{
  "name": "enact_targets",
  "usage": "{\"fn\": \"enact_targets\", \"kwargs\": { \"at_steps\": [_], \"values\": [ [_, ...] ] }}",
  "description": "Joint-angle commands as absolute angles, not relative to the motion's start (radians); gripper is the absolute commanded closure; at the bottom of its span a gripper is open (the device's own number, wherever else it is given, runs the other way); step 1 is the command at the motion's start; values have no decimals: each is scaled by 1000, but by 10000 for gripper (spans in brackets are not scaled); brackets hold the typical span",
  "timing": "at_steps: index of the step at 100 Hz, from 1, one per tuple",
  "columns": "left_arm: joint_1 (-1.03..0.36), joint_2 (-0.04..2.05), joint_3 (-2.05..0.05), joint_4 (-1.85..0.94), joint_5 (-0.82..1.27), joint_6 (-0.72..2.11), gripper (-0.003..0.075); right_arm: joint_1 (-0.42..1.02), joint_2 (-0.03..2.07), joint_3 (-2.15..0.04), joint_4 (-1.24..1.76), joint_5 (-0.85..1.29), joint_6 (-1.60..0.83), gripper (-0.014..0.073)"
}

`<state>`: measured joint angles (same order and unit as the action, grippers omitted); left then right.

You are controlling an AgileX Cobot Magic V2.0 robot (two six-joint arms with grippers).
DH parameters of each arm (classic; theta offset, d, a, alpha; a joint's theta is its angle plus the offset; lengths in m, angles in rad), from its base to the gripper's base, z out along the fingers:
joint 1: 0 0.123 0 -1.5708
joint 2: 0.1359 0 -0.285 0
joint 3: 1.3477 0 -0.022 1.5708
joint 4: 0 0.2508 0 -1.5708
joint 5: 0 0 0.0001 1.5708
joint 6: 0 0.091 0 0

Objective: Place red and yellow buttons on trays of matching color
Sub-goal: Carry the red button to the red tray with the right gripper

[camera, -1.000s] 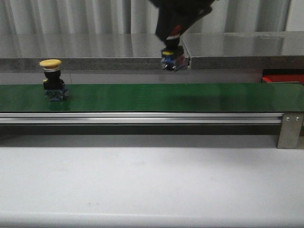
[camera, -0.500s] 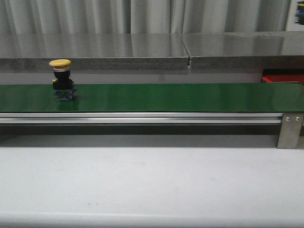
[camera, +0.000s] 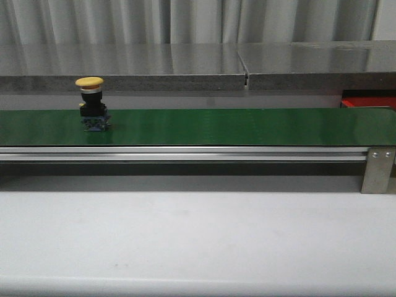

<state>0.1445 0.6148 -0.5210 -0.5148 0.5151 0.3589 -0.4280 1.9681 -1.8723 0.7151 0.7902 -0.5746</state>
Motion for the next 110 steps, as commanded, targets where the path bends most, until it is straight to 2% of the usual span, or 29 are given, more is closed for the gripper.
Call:
{"fn": "enact_targets", "kwargs": {
  "at_steps": [1,44,110],
  "values": [
    [137,614,-549,-539,458,356,741,-432,1975,-1967,765,747,-588,391],
    [137,614,-549,-539,458,356,741,-431,2192,-2033,767,740,-588,386],
    [137,614,-549,-539,458,356,741,-427,2252,-2032,769,749,-589,386]
  ]
}}
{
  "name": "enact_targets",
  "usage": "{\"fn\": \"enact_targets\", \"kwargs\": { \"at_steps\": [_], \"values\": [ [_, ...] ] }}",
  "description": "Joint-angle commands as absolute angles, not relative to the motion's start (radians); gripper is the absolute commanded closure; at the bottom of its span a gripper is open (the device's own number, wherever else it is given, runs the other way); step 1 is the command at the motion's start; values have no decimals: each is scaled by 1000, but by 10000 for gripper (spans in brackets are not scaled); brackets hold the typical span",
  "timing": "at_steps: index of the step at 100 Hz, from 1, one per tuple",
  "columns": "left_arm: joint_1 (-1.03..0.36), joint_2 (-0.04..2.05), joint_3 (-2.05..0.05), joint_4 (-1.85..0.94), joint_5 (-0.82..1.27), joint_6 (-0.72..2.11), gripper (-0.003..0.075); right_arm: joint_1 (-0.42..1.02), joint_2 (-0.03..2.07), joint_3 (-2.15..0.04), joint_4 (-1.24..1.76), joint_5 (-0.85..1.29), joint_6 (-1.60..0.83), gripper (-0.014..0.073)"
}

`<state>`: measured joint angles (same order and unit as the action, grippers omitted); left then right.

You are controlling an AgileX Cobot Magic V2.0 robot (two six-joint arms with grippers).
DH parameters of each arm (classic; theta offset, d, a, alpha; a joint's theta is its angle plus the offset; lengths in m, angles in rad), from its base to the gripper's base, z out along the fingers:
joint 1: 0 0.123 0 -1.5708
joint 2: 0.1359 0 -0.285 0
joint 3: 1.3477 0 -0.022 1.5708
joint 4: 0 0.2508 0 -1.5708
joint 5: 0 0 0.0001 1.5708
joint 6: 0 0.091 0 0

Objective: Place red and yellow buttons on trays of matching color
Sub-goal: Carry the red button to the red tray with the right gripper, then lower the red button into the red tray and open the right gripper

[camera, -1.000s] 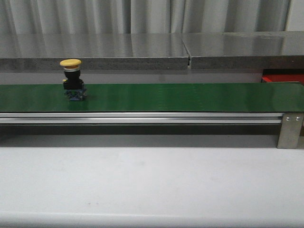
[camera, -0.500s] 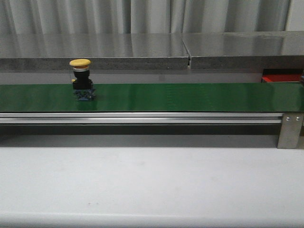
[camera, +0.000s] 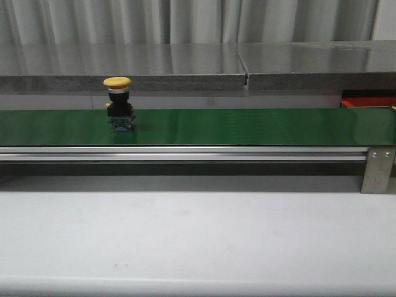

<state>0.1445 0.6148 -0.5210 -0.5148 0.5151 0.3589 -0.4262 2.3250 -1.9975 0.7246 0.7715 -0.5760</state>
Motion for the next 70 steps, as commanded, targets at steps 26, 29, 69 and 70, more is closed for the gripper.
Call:
{"fn": "enact_targets", "kwargs": {
  "at_steps": [26,29,69,70],
  "values": [
    [137,614,-549,-539,458,356,741,-427,2253,-2032,769,765,-589,382],
    [137,614,-549,-539,458,356,741,-427,2253,-2032,769,768,-589,368],
    [137,614,-549,-539,458,356,741,-427,2253,-2032,769,803,-589,83],
    [137,614,-549,-539,458,356,741,-427,2252,-2032,769,803,-589,81]
  ]
}}
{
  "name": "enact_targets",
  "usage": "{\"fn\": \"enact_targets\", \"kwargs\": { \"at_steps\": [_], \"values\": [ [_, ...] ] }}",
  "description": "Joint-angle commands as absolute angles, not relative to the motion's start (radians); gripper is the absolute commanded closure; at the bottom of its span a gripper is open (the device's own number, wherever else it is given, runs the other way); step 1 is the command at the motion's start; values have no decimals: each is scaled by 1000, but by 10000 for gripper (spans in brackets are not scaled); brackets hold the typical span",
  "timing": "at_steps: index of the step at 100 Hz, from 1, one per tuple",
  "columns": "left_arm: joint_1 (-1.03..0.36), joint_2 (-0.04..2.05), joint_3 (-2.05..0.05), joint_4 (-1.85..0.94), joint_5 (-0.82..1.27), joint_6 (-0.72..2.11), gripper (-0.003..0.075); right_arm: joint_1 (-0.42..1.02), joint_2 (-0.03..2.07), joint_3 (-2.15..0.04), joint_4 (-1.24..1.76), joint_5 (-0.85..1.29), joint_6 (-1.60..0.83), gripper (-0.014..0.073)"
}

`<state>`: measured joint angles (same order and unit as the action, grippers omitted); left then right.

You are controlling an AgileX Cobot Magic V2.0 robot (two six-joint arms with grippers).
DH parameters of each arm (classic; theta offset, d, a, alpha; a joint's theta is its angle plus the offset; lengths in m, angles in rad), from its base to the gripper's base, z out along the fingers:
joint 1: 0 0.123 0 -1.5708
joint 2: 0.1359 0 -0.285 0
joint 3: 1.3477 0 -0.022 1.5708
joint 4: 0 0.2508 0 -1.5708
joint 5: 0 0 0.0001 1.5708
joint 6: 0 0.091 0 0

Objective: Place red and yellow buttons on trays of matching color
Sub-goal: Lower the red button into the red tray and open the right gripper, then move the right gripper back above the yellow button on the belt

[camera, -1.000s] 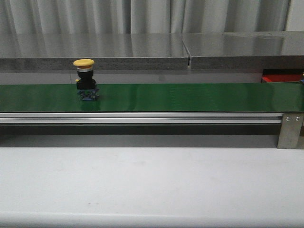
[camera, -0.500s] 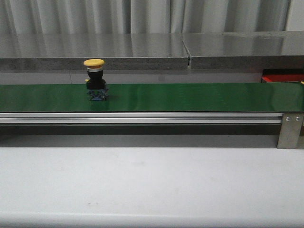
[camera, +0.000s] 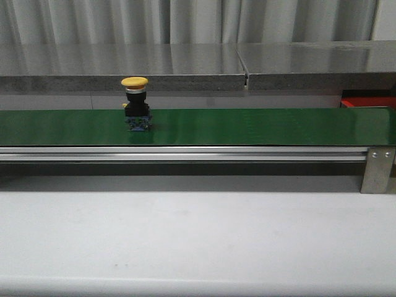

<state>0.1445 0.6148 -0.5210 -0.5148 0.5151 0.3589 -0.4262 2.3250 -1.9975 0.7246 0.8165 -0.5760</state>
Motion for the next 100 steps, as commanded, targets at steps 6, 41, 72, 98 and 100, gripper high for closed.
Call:
{"fn": "enact_targets", "kwargs": {
  "at_steps": [6,41,72,98,100],
  "values": [
    [137,614,-549,-539,458,356,741,-427,2250,-2032,769,802,-589,68],
    [137,614,-549,-539,458,356,741,-431,2161,-2033,683,799,-589,58],
    [137,614,-549,-539,458,356,741,-418,2023,-2033,671,935,-589,61],
    [137,614,-549,-539,458,356,741,-311,1936,-2031,613,1093,-599,61],
    [137,614,-549,-539,458,356,741,-301,1931,-2031,606,1098,-599,61]
  ]
}}
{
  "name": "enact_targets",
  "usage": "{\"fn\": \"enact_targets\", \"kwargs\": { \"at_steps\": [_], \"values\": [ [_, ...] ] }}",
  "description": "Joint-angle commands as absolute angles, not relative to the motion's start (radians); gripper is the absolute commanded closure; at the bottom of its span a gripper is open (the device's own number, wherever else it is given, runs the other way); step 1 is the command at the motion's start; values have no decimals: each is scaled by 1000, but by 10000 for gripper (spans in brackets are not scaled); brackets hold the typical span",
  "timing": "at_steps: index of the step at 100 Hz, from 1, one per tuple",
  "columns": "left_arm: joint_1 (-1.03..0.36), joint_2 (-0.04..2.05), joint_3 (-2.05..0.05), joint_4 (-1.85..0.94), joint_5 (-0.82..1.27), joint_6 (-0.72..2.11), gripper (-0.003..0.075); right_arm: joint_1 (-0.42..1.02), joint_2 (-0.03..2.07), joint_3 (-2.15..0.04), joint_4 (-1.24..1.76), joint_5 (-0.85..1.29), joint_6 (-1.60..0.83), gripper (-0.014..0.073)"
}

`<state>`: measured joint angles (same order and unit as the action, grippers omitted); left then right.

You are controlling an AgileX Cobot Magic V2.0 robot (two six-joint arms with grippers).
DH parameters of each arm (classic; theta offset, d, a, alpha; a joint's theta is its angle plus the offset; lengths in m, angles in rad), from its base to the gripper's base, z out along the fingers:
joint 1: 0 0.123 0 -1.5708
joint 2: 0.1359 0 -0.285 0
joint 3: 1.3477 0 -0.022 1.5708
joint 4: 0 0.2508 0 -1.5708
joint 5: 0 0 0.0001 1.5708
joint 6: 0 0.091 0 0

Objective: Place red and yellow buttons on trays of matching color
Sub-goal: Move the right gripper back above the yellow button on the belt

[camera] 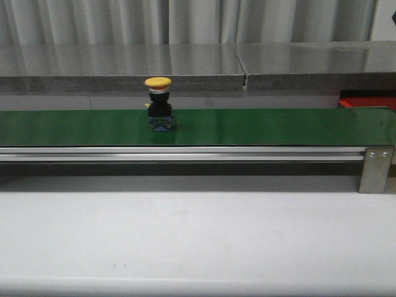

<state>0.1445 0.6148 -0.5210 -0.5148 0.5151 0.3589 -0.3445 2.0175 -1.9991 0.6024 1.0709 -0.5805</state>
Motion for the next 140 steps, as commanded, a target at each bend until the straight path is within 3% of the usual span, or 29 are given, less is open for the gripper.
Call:
{"fn": "enact_targets", "kwargs": {
  "at_steps": [1,35,66,140],
  "values": [
    [137,614,-549,-539,458,356,741,-291,1930,-2031,603,1099,-599,61],
    [137,614,-549,-539,458,356,741,20,1926,-2031,386,1104,-647,61],
    [137,614,-549,-539,458,356,741,242,1953,-2018,346,1113,-831,61],
    [137,616,-549,-539,458,356,741,295,1990,-2019,357,1162,-939,61]
  ]
}}
